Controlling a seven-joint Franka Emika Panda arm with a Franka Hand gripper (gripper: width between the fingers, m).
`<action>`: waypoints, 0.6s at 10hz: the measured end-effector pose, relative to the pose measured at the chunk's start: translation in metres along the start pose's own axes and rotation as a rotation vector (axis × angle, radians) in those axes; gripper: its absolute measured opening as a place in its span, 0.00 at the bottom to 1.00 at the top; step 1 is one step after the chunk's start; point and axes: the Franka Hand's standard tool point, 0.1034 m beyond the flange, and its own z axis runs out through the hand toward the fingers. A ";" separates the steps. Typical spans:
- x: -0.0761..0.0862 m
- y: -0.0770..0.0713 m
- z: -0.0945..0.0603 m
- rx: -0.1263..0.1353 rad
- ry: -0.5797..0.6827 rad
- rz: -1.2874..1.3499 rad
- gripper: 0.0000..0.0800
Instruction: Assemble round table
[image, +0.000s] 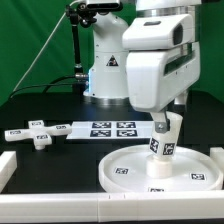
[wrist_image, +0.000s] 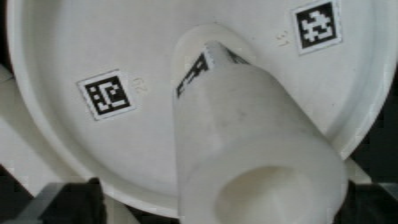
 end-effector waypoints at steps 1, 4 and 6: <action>-0.001 -0.001 0.001 -0.003 -0.008 -0.073 0.81; -0.006 0.000 0.004 -0.002 -0.023 -0.231 0.81; -0.007 -0.001 0.006 0.000 -0.026 -0.224 0.81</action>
Offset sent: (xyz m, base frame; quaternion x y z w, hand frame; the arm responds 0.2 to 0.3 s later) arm -0.0028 0.0001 -0.0070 0.0023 -0.0050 -0.1941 0.9810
